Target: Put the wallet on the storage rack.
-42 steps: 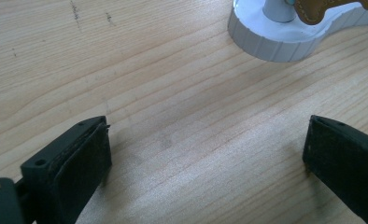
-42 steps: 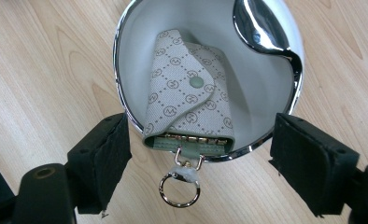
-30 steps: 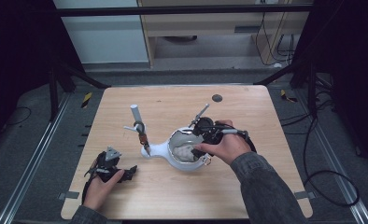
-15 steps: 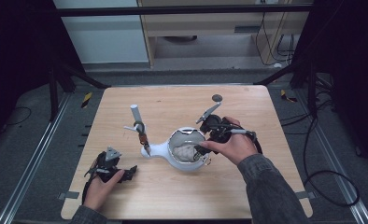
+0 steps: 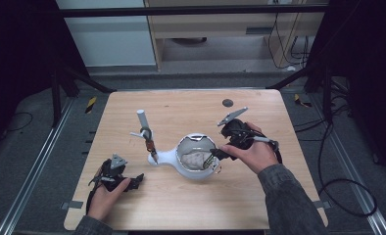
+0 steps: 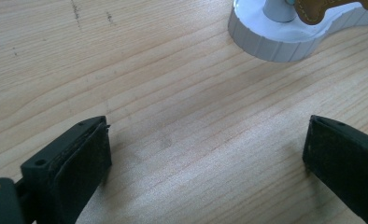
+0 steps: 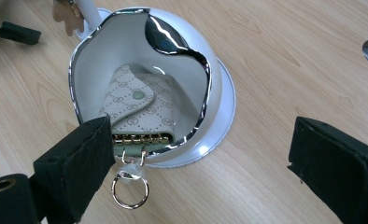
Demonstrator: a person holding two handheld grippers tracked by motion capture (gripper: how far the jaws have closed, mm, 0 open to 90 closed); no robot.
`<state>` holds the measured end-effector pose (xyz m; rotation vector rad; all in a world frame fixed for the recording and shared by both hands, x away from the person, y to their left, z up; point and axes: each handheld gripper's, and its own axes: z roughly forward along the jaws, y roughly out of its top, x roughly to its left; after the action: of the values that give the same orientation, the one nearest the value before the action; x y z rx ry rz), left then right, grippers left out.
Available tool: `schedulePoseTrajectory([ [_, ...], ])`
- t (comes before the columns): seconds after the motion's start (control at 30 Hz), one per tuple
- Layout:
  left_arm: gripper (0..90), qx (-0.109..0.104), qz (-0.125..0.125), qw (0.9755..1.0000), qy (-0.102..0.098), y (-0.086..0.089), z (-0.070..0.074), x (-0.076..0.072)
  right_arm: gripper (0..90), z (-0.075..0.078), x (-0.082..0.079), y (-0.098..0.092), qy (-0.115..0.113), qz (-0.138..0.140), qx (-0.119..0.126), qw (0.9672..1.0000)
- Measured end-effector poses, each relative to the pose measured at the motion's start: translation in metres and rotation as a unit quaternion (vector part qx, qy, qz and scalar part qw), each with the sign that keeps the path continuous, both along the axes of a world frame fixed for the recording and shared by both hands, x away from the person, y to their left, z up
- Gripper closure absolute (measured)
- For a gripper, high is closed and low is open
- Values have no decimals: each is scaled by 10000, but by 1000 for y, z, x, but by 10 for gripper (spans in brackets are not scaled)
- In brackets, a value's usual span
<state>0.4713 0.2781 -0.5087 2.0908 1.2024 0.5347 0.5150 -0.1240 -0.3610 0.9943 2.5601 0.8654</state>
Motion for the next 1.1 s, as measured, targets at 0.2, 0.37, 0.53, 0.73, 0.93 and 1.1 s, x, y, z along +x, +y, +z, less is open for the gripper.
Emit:
schedulePoseTrajectory([
  [0.2,3,0,0,10000,-1,0,0,0,61,-9,0,-10,-33,-173,33,9998],
  [0.37,3,3,-2,10000,-1,0,0,0,61,-14,0,-20,-72,-295,102,9995],
  [0.53,3,2,1,10000,-1,0,0,0,61,-21,0,-30,-153,-463,170,9987],
  [0.73,2,3,-6,10000,7,0,0,0,63,-30,-4,-40,-268,-587,266,9976],
  [0.93,1,10,-13,10000,8,0,0,0,71,-39,-5,-53,-496,-874,391,9942],
  [1.1,1,12,-13,10000,6,0,0,0,86,-48,-4,-64,-596,-1125,466,9908],
])
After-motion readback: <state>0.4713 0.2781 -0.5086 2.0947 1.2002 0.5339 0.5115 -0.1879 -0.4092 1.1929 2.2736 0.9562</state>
